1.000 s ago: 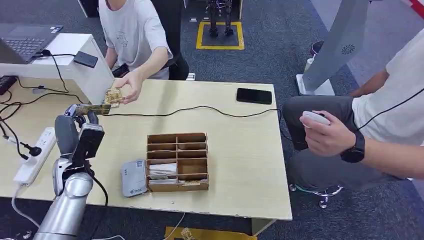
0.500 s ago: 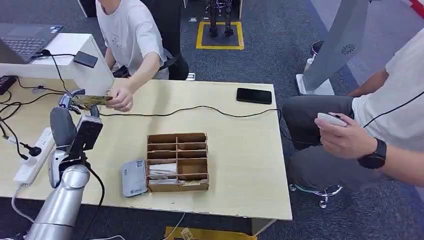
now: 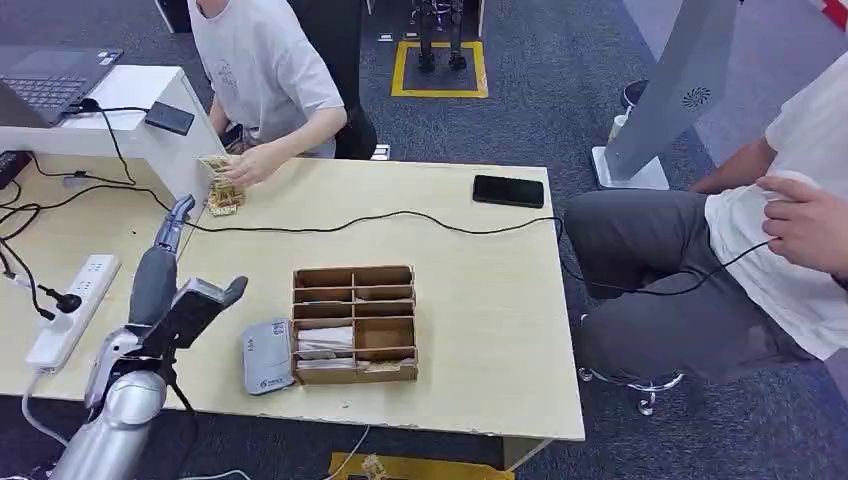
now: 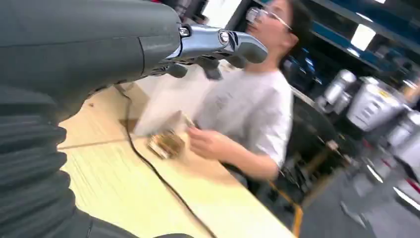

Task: Pass the card to the sensor for recognition and then transmit it.

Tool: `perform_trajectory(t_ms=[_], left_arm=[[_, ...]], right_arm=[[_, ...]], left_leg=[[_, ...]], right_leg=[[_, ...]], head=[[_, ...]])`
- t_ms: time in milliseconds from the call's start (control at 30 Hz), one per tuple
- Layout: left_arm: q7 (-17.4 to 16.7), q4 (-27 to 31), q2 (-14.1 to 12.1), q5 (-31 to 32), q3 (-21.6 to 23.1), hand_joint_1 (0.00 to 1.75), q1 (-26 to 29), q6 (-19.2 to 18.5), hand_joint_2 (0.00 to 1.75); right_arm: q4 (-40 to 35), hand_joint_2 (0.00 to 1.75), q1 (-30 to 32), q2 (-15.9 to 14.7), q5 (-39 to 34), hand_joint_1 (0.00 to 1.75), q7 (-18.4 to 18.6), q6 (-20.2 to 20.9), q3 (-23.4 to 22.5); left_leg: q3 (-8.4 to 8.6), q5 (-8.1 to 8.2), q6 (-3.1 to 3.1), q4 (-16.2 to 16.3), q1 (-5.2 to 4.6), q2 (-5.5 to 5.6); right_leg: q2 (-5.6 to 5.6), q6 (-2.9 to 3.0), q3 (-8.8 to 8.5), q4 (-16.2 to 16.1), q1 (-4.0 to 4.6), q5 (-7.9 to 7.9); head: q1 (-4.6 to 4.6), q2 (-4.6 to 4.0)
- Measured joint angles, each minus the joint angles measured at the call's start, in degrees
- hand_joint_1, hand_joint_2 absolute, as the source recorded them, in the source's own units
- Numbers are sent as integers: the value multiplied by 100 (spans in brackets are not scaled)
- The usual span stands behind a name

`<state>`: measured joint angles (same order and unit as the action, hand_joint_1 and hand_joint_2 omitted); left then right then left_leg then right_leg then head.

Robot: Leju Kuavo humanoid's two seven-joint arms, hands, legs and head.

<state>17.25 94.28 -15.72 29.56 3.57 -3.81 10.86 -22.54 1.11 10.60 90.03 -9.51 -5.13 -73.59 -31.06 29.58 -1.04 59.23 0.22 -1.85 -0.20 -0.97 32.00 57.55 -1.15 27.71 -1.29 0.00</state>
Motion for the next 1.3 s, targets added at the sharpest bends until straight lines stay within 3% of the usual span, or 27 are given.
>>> perform_trajectory(t_ms=[100, 233, 500, 867, 1300], left_arm=[[63, 496, -281, 595, 494, 0, 244, -168, 175], [-31, 1083, -715, 1331, 1096, 0, 312, -87, 175], [-717, 1501, -1437, 2743, 1921, 0, 192, 57, 175], [-1229, 1210, -1834, 3267, 2664, 0, 48, -74, 175], [-1329, 1033, -2111, 3105, 2854, 0, -3, -327, 175]], right_arm=[[-195, 175, 20, 96, 0, 0, -127, 125, -70], [-478, 175, 25, 220, 0, 0, -243, 262, -144], [-1038, 175, 52, 459, 0, 0, -177, 592, -288], [-1488, 175, 101, 651, 0, 0, -131, 728, -337], [-1635, 175, 107, 708, 0, 0, -210, 771, -389]], left_leg=[[-2, 0, 0, 0, 0, 1], [0, -1, 1, 0, 0, 2], [1, -2, 2, 0, 1, 1], [-2, -1, 1, 0, 1, 1], [-2, -2, 2, 0, 2, 0]], right_leg=[[0, 0, 1, 0, 0, 0], [0, 1, 0, 0, 1, -1], [0, 2, 1, 2, 2, -2], [0, 2, 2, 1, 0, -2], [0, 2, 2, 2, 2, -2]], head=[[-2, 0], [0, 0], [2, -2], [0, 0], [-2, -2]])
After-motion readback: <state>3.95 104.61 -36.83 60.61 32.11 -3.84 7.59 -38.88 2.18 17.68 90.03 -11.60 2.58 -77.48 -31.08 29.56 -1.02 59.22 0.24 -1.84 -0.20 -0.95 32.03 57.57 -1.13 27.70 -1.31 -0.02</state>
